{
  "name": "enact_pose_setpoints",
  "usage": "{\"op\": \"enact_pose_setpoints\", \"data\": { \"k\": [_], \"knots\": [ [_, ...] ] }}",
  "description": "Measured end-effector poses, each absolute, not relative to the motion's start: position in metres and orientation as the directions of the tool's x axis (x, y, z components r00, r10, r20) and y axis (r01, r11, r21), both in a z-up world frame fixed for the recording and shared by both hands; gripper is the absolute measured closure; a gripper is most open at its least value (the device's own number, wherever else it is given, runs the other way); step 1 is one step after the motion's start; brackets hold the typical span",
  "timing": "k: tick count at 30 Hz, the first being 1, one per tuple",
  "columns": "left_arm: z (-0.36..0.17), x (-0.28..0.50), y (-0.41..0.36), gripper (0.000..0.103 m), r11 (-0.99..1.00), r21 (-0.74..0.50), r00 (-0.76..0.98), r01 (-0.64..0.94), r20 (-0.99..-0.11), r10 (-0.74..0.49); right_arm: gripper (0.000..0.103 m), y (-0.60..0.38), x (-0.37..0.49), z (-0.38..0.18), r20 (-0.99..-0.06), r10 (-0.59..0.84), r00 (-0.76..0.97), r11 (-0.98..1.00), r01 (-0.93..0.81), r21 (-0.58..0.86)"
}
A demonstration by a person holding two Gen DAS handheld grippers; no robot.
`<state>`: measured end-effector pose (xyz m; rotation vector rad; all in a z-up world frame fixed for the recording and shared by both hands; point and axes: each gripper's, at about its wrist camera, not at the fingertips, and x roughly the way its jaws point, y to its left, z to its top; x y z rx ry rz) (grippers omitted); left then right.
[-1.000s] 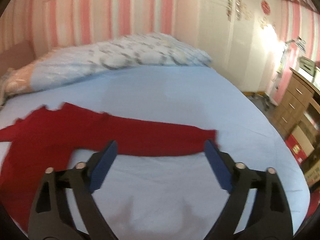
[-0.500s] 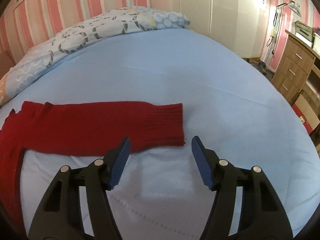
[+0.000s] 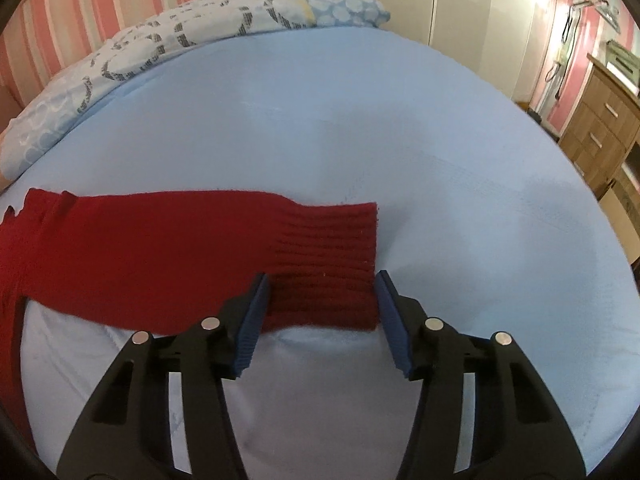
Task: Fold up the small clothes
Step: 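Move the right gripper to the red sweater's sleeve cuff and close on it, then lift the cuff with the right gripper and fold the sleeve across the body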
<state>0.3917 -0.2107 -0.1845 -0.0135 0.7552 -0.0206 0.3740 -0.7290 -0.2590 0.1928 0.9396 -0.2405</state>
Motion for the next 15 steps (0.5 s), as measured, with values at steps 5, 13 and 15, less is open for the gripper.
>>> {"op": "enact_pose_setpoints", "data": {
  "k": [5, 13, 15],
  "knots": [
    [-0.190, 0.406, -0.220, 0.002, 1.000, -0.004, 0.726, 0.020, -0.687, -0.017, 0.053, -0.734, 0.375, -0.263, -0.817, -0.104, 0.567, 0.949, 0.303, 0.090],
    [-0.189, 0.408, -0.220, 0.002, 1.000, -0.013, 0.721, 0.019, -0.693, -0.023, 0.086, -0.721, 0.376, -0.258, -0.810, -0.097, 0.578, 0.964, 0.257, 0.068],
    [-0.188, 0.407, -0.218, 0.002, 1.000, -0.017, 0.718, 0.014, -0.696, -0.022, 0.087, -0.712, 0.376, -0.249, -0.790, -0.133, 0.598, 0.968, 0.248, 0.025]
  ]
}}
